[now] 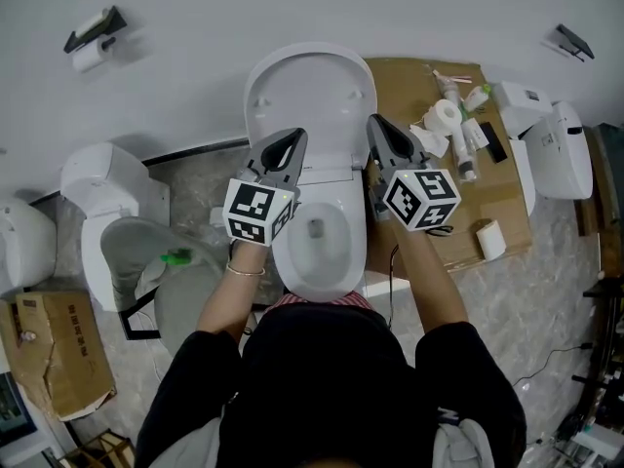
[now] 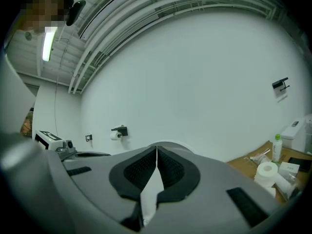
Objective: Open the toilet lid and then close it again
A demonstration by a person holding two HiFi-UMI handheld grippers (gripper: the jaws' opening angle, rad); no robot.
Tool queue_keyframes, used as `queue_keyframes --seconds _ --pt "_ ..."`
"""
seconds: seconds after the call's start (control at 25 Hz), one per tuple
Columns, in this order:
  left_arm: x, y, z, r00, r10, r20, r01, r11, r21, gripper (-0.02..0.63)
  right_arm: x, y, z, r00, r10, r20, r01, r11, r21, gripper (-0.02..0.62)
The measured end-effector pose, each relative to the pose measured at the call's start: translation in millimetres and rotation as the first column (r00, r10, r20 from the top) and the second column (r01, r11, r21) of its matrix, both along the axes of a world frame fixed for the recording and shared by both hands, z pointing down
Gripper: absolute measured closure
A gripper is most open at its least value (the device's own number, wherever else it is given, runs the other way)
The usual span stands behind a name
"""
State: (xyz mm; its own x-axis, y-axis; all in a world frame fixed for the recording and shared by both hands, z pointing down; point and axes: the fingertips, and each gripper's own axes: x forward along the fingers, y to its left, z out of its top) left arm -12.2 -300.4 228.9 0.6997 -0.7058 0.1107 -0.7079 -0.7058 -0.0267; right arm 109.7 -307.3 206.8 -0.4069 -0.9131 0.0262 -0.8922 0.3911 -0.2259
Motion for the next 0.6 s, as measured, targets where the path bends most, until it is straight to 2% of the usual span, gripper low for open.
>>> queue_keyframes --seconds 0.6 --pt "1 26 -14 1.000 0.028 -0.006 -0.028 0.999 0.018 0.603 -15 47 -4 0.999 -0.031 0.016 0.031 1.000 0.002 0.574"
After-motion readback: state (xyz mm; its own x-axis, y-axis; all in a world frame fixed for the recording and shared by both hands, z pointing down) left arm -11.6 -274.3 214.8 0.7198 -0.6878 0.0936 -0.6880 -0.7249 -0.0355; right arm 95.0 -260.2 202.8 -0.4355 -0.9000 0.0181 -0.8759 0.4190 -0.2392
